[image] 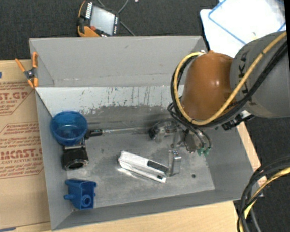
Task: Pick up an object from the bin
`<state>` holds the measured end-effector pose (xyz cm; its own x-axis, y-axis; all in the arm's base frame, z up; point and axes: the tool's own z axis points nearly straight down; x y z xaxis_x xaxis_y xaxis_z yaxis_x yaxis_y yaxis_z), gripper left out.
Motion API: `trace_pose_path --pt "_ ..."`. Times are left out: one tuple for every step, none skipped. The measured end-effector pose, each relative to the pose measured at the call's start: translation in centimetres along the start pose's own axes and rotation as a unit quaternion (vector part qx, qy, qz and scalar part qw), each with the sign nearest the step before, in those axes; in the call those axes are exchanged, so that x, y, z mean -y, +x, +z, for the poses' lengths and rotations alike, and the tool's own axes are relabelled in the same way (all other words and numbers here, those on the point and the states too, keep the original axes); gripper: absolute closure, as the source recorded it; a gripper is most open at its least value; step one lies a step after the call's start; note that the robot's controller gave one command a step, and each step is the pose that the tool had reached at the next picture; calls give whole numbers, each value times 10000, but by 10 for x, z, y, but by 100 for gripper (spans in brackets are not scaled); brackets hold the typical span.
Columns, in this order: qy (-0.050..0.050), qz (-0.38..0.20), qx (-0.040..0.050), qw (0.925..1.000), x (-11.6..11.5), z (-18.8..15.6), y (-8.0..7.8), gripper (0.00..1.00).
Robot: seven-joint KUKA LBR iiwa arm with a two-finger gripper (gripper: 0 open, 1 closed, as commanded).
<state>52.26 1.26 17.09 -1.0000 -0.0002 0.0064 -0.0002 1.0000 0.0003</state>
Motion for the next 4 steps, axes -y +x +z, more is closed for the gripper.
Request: trace_pose_path --pt "-1 1 37 10000 0 -4 -2 0" --pt "-11 830 42 9965 -25 94 9 0" --pt "-5 486 83 9988 -28 45 18 0" --pt "-13 963 22 9953 -48 72 33 0"
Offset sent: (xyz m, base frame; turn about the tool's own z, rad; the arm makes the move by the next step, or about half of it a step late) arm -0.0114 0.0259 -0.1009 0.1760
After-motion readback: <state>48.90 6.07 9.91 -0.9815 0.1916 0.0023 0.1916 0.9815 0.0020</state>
